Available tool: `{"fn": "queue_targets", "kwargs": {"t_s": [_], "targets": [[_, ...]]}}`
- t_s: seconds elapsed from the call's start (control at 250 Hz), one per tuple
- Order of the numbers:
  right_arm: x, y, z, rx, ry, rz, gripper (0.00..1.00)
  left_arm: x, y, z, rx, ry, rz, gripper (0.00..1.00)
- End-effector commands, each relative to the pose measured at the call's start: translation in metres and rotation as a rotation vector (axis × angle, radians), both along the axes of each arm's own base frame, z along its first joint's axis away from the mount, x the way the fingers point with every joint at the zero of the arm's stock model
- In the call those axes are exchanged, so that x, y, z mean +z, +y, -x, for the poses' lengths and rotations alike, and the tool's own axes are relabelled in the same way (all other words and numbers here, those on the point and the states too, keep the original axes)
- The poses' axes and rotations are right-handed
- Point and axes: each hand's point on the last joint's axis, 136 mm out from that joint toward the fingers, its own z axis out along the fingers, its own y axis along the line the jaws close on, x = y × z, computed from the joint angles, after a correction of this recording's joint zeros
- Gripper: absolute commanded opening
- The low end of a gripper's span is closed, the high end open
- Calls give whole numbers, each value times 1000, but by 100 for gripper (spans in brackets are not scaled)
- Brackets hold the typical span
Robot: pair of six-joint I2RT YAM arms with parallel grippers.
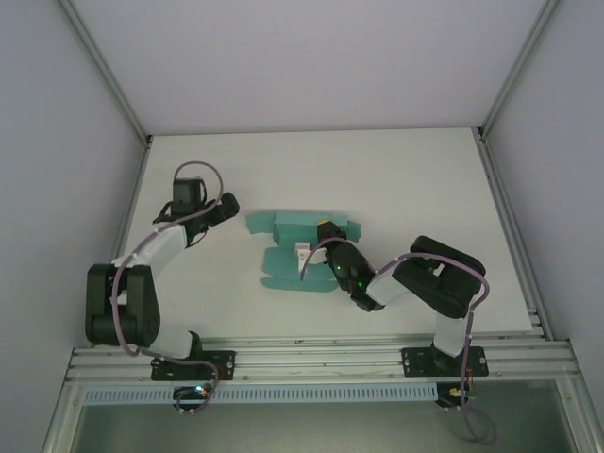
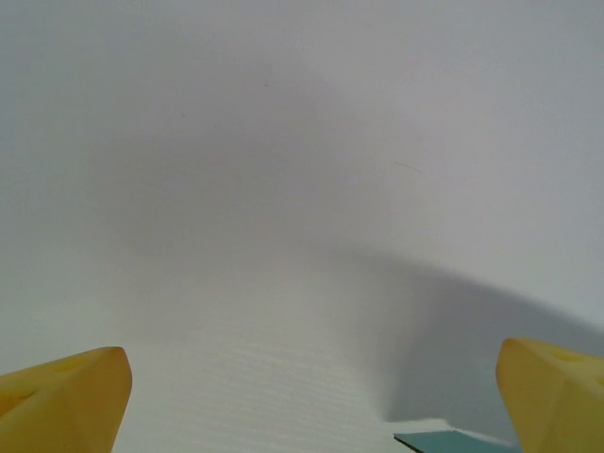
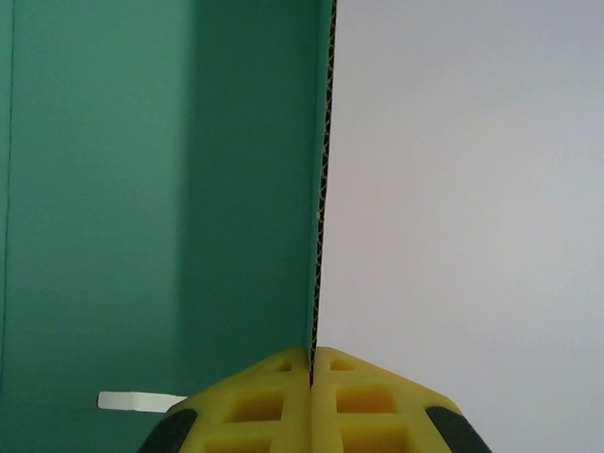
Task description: Assemble paper box
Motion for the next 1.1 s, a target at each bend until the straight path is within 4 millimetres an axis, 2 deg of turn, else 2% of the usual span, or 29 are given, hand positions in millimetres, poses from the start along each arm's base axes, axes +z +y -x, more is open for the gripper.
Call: {"fn": "queue_targets", "kwargs": {"t_s": [0.0, 0.14, 0.347, 0.475, 0.691, 0.922, 0.942, 0.978, 1.094], "targets": [[6, 1, 4, 3, -27, -13, 0, 12, -18, -19, -102, -59, 38, 99], [5, 0, 3, -8, -25, -15, 0, 5, -44, -13, -226, -74, 109, 87], [4, -3, 2, -28, -15, -45, 0, -11, -80, 29, -403, -75, 119, 73], [3, -3, 2, -35, -13, -51, 0, -10, -98, 51, -482, -99, 126, 65], [1, -4, 2, -44, -3, -61, 0, -4, -128, 84, -606, -156, 128, 62], [-4, -6, 0, -58, 15, -64, 0, -25, -124, 86, -589, -86, 34, 59], [-5, -6, 0, -63, 18, -65, 0, -26, -122, 85, -581, -81, 30, 61], [-5, -7, -1, -67, 23, -65, 0, -26, -117, 82, -546, -73, 11, 71], [-4, -11, -7, -95, 35, -94, 0, -22, -91, 69, -384, -31, -32, 79]]}}
